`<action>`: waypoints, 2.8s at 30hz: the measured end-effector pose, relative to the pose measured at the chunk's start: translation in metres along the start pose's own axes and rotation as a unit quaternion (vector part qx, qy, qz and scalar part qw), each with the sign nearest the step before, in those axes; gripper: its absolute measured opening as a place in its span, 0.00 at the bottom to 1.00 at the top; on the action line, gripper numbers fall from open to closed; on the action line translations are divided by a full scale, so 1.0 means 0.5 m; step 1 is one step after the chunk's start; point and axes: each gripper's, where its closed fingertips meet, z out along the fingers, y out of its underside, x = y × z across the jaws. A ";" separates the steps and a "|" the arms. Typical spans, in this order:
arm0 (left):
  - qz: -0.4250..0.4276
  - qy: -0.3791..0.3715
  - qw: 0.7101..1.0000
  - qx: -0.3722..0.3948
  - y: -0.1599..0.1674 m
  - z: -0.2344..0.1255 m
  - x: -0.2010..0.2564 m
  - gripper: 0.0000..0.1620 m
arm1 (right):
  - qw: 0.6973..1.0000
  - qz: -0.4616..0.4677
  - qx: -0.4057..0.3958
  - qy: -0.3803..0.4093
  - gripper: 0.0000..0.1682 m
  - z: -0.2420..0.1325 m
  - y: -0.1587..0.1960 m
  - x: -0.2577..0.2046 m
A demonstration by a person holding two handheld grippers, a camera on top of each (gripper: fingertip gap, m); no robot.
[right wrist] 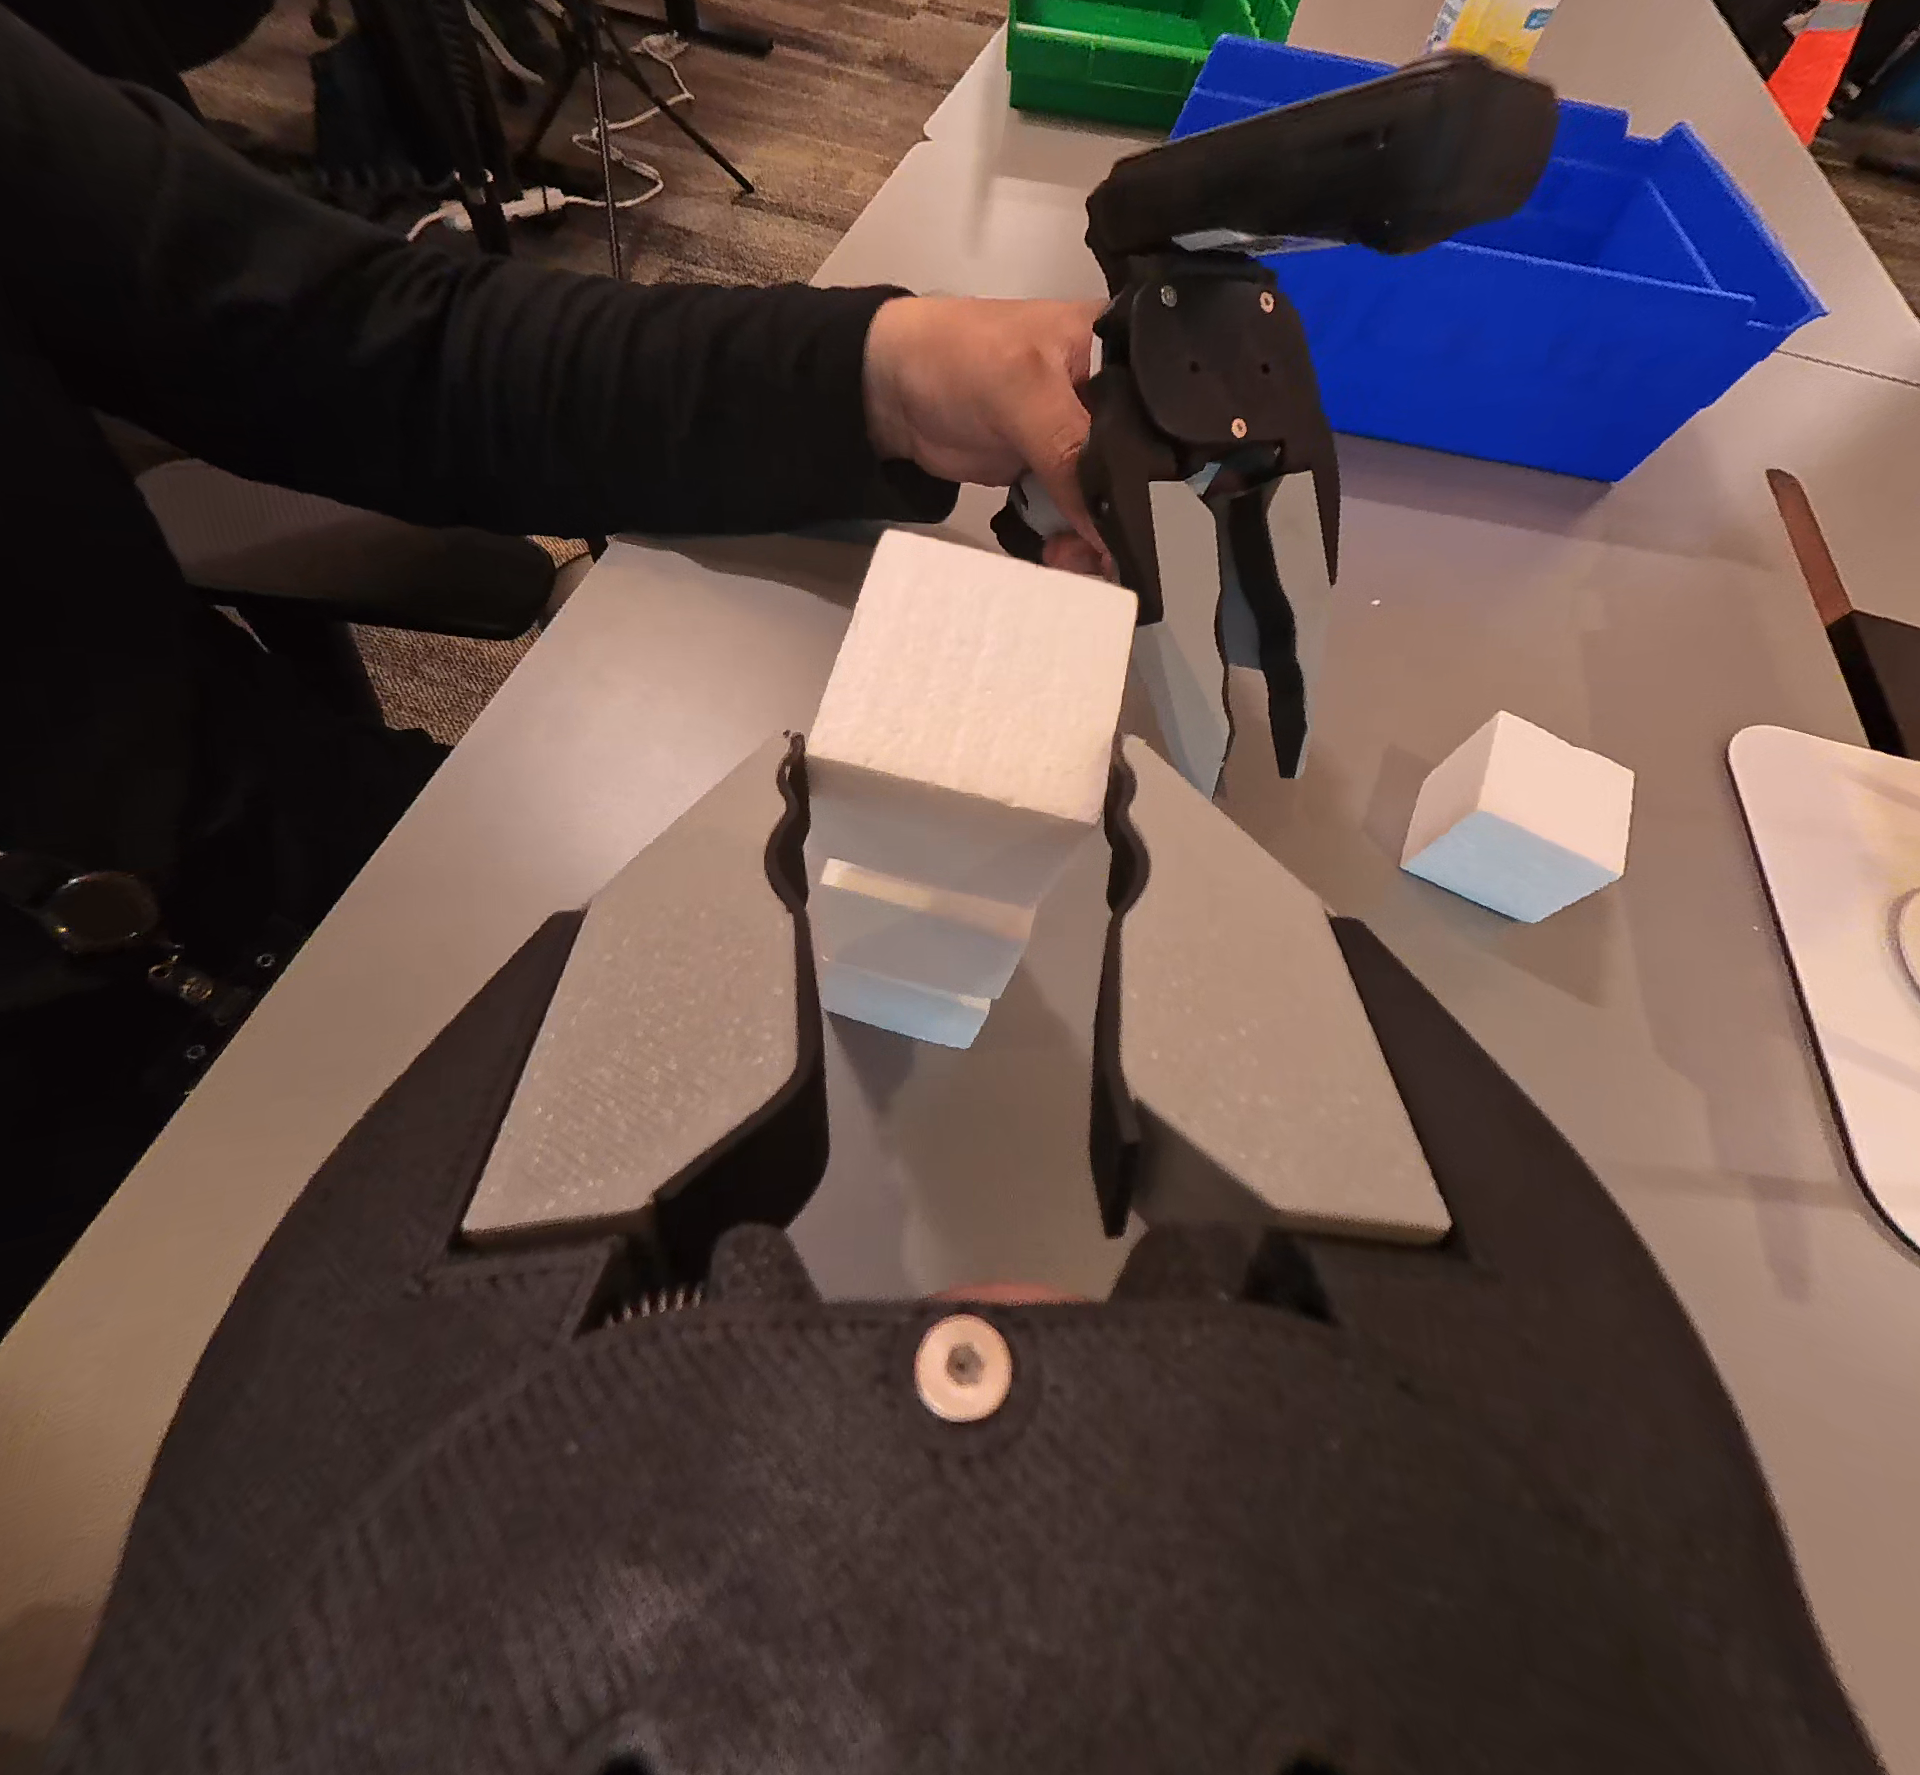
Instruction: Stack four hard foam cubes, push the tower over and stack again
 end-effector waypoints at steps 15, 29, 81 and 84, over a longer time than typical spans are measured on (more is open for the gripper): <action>-0.001 0.000 1.000 -0.003 0.002 0.001 -0.001 0.22 | 1.000 0.000 -0.015 0.002 0.33 0.005 0.013 -0.001; -0.002 0.001 1.000 -0.003 0.003 0.002 0.000 0.22 | 1.000 -0.003 -0.020 0.006 0.33 0.005 0.017 0.002; -0.020 -0.020 1.000 0.011 -0.002 -0.012 -0.027 0.24 | 0.997 0.019 0.061 0.037 0.43 -0.057 -0.002 0.007; -0.032 -0.054 0.998 0.013 -0.001 -0.014 -0.052 0.34 | 0.991 0.048 0.086 0.095 0.43 -0.109 0.024 0.039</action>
